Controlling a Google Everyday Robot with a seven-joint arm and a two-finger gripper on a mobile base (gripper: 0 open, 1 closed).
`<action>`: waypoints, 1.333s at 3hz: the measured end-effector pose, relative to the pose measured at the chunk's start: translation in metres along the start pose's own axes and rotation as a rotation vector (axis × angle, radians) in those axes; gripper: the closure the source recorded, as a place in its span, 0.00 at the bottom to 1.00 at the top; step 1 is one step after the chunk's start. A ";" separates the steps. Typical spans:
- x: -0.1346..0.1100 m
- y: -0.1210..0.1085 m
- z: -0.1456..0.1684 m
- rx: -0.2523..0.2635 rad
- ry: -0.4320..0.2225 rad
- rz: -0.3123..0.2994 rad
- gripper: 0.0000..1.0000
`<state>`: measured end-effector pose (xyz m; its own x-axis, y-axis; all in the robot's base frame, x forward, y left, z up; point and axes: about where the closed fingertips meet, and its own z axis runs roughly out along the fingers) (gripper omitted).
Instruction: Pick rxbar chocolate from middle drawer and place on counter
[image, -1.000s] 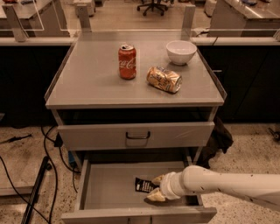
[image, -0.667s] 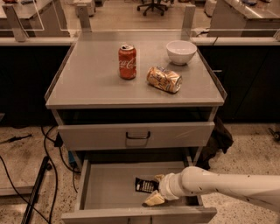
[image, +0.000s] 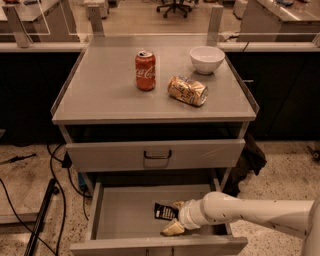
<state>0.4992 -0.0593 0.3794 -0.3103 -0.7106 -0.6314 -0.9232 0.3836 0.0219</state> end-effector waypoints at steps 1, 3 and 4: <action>0.002 -0.006 0.011 0.000 -0.008 -0.009 0.32; 0.003 -0.021 0.023 -0.016 0.003 -0.061 0.26; 0.012 -0.029 0.029 -0.045 0.027 -0.095 0.28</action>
Offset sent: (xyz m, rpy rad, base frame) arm 0.0276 0.0040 -0.0226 -0.0001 -0.0329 0.0415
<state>0.5289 -0.0615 0.3487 -0.2260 -0.7584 -0.6114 -0.9579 0.2871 -0.0020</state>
